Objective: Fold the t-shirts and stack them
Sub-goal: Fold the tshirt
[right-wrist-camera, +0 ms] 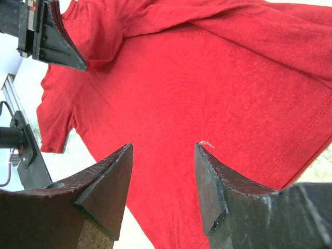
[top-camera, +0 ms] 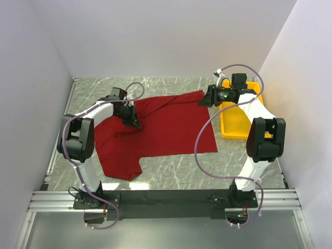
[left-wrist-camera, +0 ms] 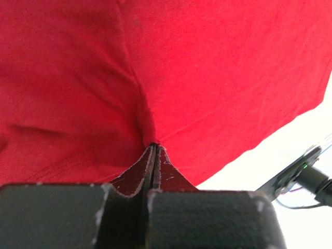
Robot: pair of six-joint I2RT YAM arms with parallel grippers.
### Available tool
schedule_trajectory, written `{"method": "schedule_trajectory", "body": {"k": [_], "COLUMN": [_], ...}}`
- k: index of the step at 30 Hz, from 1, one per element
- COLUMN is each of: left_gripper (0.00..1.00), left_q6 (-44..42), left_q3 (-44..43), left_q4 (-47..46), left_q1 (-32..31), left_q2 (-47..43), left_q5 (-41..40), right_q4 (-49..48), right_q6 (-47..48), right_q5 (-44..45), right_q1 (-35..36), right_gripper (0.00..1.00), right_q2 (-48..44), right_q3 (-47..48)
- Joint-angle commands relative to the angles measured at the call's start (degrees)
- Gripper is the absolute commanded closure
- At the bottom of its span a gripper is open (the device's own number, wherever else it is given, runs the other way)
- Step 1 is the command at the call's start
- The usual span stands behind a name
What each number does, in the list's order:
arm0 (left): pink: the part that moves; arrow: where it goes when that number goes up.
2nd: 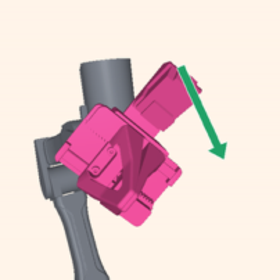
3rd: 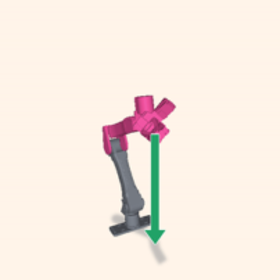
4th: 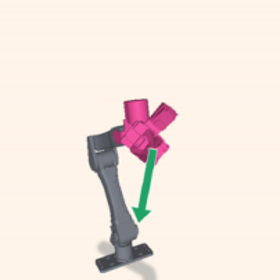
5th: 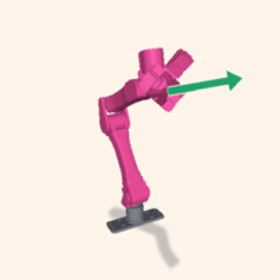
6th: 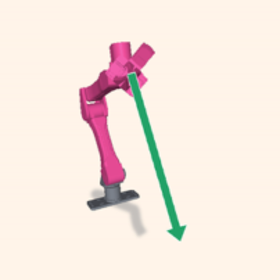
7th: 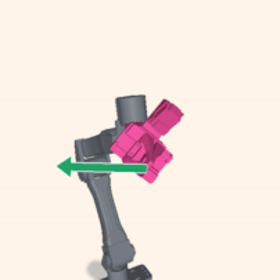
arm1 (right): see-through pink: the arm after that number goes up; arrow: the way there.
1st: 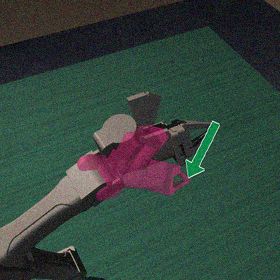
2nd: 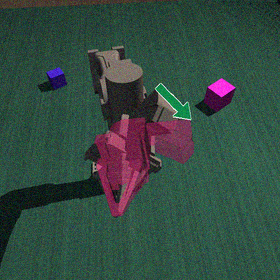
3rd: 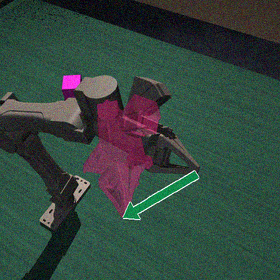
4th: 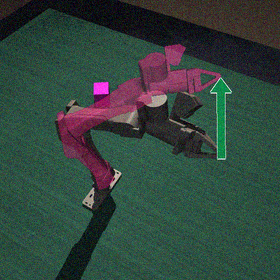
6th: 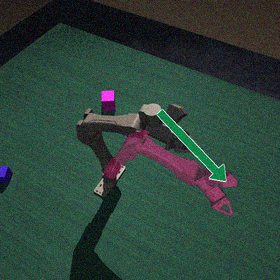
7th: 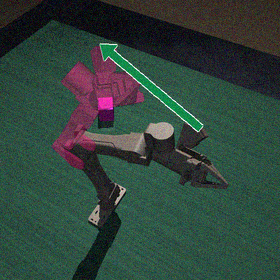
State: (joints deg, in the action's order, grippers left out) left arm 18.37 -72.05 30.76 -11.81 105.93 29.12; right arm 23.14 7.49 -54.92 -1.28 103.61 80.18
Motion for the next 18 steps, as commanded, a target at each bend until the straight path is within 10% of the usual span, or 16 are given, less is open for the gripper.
{"method": "schedule_trajectory", "body": {"k": [1,18], "left_gripper": [0.99,0.98], "left_q6": [8.42,19.59], "left_q3": [-3.09,-8.36], "left_q4": [-0.18,5.53], "left_q1": [-2.68,-6.2], "left_q2": [0.77,4.46], "left_q5": [-4.41,-9.62], "right_q4": [-1.43,-1.25], "right_q6": [0.07,0.34], "right_q5": [-0.28,-0.19], "right_q1": [-0.22,-0.13], "right_gripper": [0.42,0.42], "right_q2": [-2.63,-2.36], "right_q3": [0.06,0.06]}}
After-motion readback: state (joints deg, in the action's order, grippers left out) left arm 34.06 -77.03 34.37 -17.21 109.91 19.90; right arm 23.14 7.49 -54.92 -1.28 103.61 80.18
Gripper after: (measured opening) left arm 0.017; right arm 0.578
